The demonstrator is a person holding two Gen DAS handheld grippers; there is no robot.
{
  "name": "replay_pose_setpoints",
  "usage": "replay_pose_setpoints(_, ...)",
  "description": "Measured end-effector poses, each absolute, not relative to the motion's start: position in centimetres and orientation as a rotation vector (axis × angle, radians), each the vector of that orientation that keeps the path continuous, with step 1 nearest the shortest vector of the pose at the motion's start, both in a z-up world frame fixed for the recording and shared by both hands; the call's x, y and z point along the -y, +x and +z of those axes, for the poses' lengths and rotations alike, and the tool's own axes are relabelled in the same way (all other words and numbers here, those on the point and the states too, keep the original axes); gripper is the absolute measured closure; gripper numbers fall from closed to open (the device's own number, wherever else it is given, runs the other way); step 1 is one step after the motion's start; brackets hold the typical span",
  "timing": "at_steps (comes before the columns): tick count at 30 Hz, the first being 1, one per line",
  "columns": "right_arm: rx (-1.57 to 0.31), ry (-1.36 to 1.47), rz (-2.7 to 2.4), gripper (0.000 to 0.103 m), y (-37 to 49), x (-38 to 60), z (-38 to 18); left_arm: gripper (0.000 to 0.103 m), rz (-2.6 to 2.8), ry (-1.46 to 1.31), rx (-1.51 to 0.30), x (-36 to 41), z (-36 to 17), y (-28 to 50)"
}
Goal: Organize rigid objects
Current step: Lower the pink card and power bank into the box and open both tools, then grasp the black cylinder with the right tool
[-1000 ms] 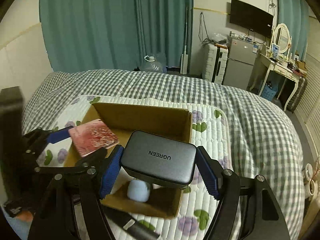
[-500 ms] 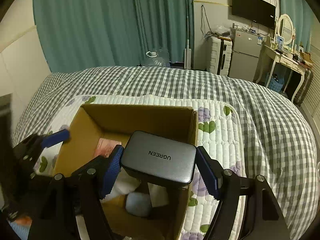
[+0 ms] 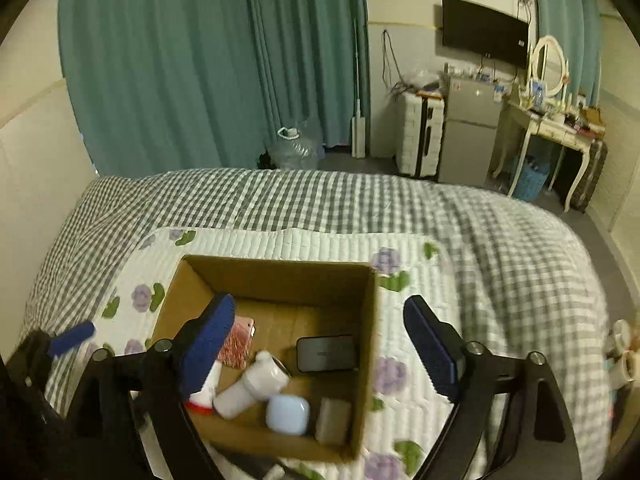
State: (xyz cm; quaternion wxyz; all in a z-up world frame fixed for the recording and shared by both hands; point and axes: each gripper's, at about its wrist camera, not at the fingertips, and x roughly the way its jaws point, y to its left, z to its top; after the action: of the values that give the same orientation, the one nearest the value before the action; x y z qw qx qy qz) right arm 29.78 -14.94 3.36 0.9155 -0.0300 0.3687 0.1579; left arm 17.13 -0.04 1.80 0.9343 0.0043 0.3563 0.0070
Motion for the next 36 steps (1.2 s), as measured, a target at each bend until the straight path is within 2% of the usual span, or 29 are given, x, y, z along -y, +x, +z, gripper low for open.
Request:
replay_pose_setpoints(10,-0.736,-0.159,0.321,0.008,19.1,17.1,7.1,0.0,0.027,0.02,-0.69,-0.6,5.5,9.5)
replay_pose_setpoints(15,-0.716,-0.179,0.328,0.0,15.4,16.5,6.5,0.0,0.019,0.01,-0.699,-1.0,4.8,7.5)
replay_pose_setpoints(20,-0.754,-0.21,0.353,0.0,14.6,15.2,2.9,0.0,0.021,0.02,-0.726,-1.2,2.0,7.3)
replay_pose_setpoints(30,-0.885,-0.252,0.384,0.0,17.7,13.7,-7.4,0.0,0.052,-0.006,-0.843,-2.4,-8.1,10.5)
replay_pose_setpoints(36,-0.951,-0.314,0.436,0.003,18.5,12.1,-12.6,0.0,0.048,0.059,-0.898,-1.9,-11.4,10.5)
